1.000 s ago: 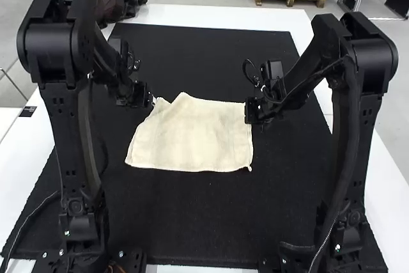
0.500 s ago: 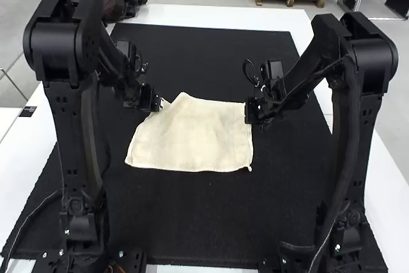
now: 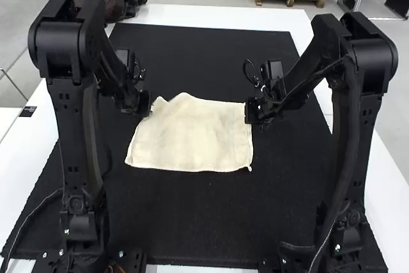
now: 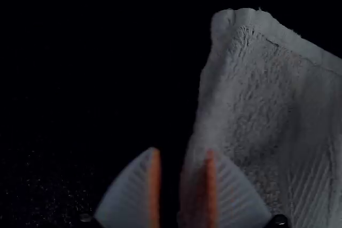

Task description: Fold the towel.

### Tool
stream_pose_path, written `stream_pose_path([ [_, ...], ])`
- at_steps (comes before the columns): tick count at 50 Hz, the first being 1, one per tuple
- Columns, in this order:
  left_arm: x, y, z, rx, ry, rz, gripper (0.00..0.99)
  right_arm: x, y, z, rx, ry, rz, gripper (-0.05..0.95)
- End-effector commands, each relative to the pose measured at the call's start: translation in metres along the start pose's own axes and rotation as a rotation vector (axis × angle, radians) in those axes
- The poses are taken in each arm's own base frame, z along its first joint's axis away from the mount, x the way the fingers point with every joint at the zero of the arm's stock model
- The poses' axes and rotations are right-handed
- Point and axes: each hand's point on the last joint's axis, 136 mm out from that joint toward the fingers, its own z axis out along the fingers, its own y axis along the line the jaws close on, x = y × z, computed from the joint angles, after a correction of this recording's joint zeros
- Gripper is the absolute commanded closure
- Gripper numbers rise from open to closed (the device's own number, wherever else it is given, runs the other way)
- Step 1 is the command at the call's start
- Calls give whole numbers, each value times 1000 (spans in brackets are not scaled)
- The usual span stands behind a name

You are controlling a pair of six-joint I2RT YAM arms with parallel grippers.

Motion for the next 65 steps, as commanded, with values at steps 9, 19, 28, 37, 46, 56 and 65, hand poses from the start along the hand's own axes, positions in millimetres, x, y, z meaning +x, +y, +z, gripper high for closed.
stream_pose_path([
  [9, 19, -12, 8, 48, 24, 3, 970, 37, 9, 0, -62, 101, 29, 925],
  [19, 0, -8, -2, 43, -30, 5, 970, 31, 12, -6, -73, 83, 34, 926],
  [28, -24, -8, -13, 42, -86, 9, 970, 14, 12, -14, -76, 34, 40, 926],
  [37, -42, -10, -24, 43, -125, 12, 970, -1, 2, -23, -63, -9, 62, 926],
  [46, -50, -12, -31, 47, -148, 17, 970, -14, 0, -31, -61, -48, 60, 926],
  [56, -49, -12, -36, 48, -145, 15, 970, -29, 3, -42, -66, -90, 52, 926],
  [65, -50, 1, -42, 30, -154, -4, 970, -35, 2, -48, -65, -107, 53, 926],
])
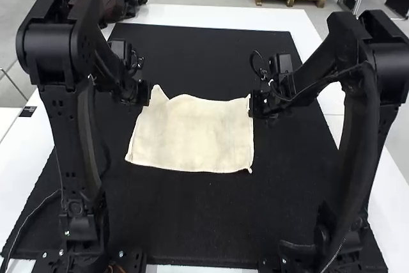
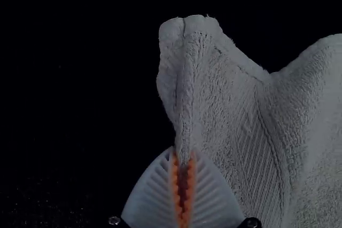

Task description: Fold the towel.

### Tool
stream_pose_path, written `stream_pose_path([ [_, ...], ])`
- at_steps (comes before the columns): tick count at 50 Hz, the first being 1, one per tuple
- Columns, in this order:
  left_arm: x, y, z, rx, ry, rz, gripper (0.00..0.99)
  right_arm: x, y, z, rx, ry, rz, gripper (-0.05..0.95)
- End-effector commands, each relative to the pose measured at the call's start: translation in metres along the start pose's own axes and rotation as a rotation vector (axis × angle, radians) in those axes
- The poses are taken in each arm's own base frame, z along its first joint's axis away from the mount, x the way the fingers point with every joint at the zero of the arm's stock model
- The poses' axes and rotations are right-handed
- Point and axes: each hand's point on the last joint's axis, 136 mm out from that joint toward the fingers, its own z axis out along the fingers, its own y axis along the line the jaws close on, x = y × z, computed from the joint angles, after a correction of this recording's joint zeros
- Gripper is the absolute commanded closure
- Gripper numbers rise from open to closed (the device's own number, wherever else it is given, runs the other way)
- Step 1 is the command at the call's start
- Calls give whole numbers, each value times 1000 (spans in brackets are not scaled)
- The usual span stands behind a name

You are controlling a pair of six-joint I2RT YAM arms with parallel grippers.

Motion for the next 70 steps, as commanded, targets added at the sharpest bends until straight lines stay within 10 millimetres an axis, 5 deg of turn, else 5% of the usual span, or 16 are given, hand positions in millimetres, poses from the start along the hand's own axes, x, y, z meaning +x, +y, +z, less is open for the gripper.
stream_pose_path([
  [1, -20, 13, -13, -17, -56, -14, 970, -18, -2, -12, -5, -49, 14, 926],
  [14, -20, 30, -21, -43, -63, -24, 970, -25, -9, -19, -1, -69, 30, 926],
  [35, -20, 21, -28, -8, -51, -26, 970, -33, 2, -35, -46, -77, 53, 926],
  [58, -21, 15, -44, 0, -28, -15, 970, -12, 13, -55, -79, -16, 68, 926],
  [70, -19, 16, -53, -3, -14, -23, 970, -18, 19, -66, -98, -35, 76, 926],
])
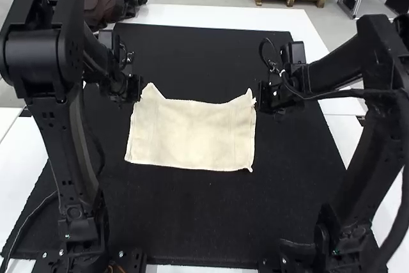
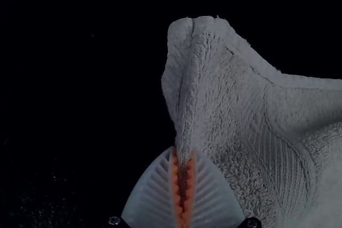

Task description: Fold the towel.

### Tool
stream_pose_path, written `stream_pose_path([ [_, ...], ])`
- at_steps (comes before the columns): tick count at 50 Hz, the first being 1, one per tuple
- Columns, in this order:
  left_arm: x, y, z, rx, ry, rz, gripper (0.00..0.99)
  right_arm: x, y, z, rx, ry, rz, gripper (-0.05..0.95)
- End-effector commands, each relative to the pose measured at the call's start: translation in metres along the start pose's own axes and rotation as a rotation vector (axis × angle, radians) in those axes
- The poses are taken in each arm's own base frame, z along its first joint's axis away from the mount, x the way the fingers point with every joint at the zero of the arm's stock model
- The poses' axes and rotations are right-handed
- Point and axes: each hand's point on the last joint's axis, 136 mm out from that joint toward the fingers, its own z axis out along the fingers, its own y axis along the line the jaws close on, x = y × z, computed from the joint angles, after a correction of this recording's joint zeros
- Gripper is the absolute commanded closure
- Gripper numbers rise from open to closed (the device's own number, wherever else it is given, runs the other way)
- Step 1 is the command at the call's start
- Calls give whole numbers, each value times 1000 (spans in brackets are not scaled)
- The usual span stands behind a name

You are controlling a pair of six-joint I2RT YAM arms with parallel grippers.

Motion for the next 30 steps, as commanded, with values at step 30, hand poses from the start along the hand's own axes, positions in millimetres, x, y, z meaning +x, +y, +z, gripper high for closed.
stream_pose_path([
  [30, -1, 11, -31, -32, -23, 37, 970, 13, 9, -23, -39, 26, 28, 926],
])
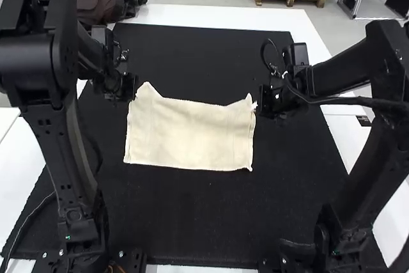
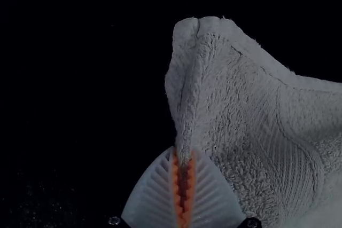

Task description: Fold the towel.

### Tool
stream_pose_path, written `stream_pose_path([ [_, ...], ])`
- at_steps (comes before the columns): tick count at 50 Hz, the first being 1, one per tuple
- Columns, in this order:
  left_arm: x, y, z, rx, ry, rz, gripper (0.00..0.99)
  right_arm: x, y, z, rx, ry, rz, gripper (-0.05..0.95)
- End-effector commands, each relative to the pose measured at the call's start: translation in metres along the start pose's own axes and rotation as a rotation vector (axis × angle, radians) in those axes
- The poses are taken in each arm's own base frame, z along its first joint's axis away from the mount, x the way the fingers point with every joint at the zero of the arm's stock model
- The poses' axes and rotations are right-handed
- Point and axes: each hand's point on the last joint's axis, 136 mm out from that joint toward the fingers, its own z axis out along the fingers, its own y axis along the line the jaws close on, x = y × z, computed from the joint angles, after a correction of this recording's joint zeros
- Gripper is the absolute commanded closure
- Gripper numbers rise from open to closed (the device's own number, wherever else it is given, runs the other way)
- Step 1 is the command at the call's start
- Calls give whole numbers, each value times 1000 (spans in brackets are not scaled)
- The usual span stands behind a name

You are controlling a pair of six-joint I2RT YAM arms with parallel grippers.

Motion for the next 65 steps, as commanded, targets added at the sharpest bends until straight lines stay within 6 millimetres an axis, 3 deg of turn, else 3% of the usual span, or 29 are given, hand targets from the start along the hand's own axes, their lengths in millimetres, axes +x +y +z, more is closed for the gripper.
stream_pose_path([
  [1, -3, 3, -12, -18, -32, 28, 970, -8, 2, -12, -11, -36, 3, 926],
  [17, 18, -2, -19, -19, -21, 51, 970, 6, 0, -18, -16, -16, 19, 926],
  [32, 25, -7, -28, -24, -35, 58, 970, 19, -12, -24, -1, 15, 31, 926],
  [65, 55, -7, -38, -45, 0, 35, 970, 43, -7, -33, -14, 63, 36, 926],
])
